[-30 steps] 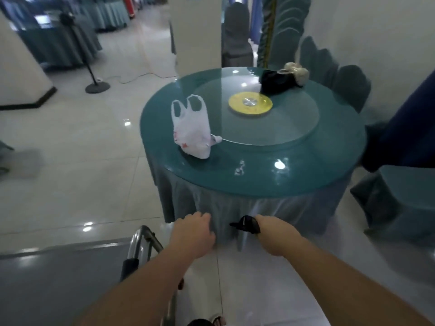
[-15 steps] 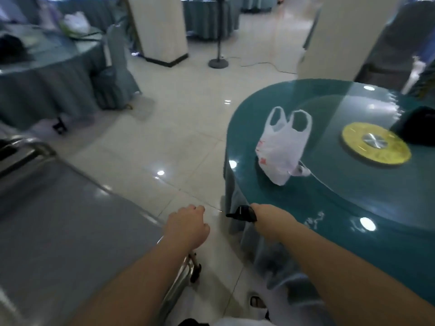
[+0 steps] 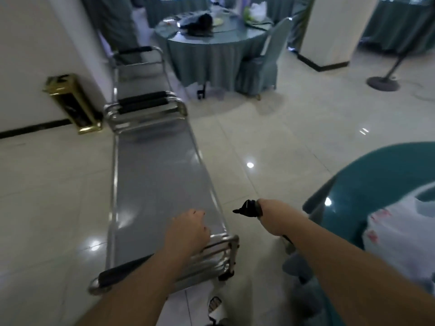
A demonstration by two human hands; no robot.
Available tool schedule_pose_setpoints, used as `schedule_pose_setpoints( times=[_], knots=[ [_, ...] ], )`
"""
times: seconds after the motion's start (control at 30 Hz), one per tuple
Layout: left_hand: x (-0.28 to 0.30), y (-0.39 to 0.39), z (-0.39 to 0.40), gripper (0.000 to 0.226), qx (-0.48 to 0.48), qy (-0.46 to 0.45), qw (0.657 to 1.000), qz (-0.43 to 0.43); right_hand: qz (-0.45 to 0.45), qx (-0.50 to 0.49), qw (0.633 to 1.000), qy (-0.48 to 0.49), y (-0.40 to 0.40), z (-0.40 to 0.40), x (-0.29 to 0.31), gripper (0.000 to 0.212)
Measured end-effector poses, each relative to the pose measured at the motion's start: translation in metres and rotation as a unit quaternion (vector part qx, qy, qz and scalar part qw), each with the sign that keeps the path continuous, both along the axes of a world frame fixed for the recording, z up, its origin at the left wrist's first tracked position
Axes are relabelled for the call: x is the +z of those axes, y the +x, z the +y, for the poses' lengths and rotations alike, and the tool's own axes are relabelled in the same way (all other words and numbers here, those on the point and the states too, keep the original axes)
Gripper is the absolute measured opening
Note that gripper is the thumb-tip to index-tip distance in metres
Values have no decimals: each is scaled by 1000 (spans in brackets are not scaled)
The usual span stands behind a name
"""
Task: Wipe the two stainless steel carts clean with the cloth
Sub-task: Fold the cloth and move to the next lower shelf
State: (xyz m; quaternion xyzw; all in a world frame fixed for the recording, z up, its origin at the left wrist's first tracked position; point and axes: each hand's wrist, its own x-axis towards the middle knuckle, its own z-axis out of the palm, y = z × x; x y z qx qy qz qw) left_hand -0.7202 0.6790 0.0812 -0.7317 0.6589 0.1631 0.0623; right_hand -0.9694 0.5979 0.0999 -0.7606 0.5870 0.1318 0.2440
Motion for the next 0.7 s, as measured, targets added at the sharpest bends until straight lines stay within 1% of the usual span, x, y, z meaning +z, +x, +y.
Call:
schedule_pose_setpoints(
  times=[0.13, 0.27, 0.4, 0.57, 0.7],
  knots=[
    [-3, 36, -21, 46, 51, 4, 999, 13, -19, 45, 999, -6, 62, -36, 1, 22],
    [-11, 58, -40, 46, 92, 9, 996, 19, -53, 80, 995, -1, 107, -59, -5, 22],
    [-20, 80, -40, 49, 149, 16, 986, 72, -21, 146, 988, 35, 139, -82, -7, 22],
    [-36, 102, -38, 46, 239, 11, 967, 89, 4, 229, 972, 53, 186, -121, -11, 20],
    [-41, 106, -42, 49, 324, 22, 940, 102, 7, 315, 946, 72, 225, -147, -27, 15]
  ],
)
